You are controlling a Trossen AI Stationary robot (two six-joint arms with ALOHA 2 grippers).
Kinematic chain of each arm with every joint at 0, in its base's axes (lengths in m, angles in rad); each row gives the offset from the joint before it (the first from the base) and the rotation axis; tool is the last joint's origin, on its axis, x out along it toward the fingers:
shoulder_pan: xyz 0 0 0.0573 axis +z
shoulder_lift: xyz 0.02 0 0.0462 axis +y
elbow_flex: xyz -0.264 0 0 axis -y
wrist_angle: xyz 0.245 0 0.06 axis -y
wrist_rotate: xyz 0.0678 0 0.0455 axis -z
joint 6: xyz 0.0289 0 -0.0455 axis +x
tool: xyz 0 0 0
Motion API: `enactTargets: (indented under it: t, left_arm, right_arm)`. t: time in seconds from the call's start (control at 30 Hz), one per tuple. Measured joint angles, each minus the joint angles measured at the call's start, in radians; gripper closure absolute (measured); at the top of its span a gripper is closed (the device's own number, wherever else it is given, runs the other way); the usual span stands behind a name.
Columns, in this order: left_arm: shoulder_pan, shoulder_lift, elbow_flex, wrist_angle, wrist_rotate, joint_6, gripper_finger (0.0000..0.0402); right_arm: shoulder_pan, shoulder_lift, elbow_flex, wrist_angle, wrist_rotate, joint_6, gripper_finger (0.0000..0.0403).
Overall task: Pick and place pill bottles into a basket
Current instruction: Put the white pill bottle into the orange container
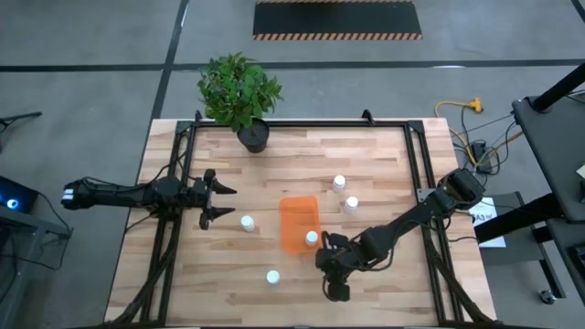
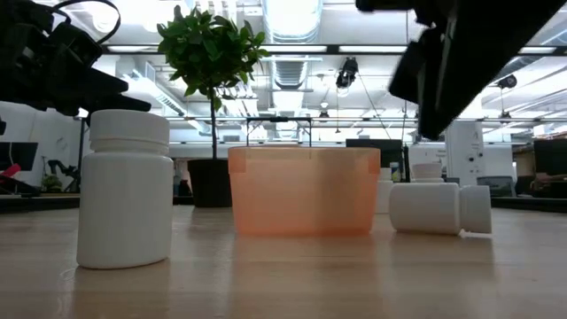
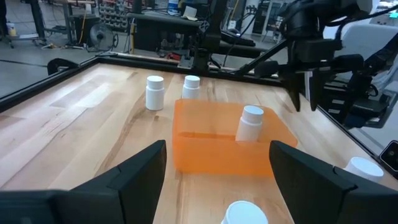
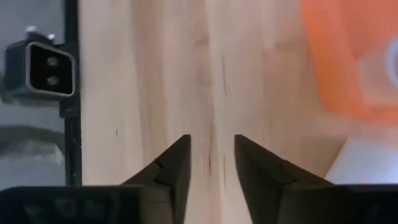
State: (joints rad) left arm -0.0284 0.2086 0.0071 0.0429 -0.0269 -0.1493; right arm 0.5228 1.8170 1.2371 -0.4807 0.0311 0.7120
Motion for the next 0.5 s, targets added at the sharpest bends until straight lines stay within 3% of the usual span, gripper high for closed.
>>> enactTargets:
  t: [0.5]
  left_arm:
    - [0.000, 0.000, 0.000, 0.001, 0.000, 0.000, 0.0134]
  right_arm:
    - [0.019, -0.034, -0.004, -0.104, 0.064, 0.304, 0.0122]
